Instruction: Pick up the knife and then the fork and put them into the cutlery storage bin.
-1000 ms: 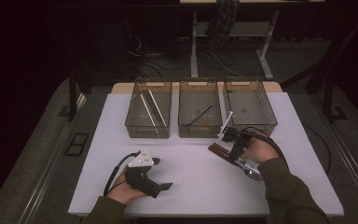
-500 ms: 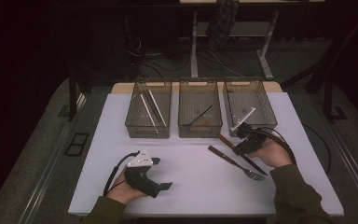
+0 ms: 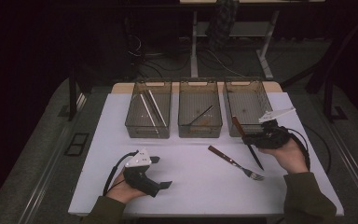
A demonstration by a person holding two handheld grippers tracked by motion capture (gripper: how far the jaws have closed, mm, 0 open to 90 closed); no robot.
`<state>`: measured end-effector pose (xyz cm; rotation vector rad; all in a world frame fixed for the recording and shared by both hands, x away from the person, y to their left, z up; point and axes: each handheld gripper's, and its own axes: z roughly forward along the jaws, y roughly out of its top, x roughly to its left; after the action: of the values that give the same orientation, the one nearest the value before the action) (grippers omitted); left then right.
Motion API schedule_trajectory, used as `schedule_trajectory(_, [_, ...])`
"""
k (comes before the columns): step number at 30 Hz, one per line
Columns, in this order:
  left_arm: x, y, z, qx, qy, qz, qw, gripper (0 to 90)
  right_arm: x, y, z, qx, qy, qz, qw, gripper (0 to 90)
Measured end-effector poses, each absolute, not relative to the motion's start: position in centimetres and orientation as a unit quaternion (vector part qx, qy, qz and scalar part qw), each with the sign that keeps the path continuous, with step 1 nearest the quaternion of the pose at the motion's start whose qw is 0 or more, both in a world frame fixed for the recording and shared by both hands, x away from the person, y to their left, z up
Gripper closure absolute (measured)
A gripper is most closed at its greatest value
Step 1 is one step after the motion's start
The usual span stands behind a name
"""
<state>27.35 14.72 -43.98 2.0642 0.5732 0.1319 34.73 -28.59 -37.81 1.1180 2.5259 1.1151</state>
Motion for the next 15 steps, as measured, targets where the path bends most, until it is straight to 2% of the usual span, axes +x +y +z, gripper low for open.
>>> schedule_trajectory(15, [27.8,15.1,-44.3,0.841,0.243,0.055,0.481,0.0,34.3,-30.4,-35.4,0.400,0.764,0.478,0.167,76.8])
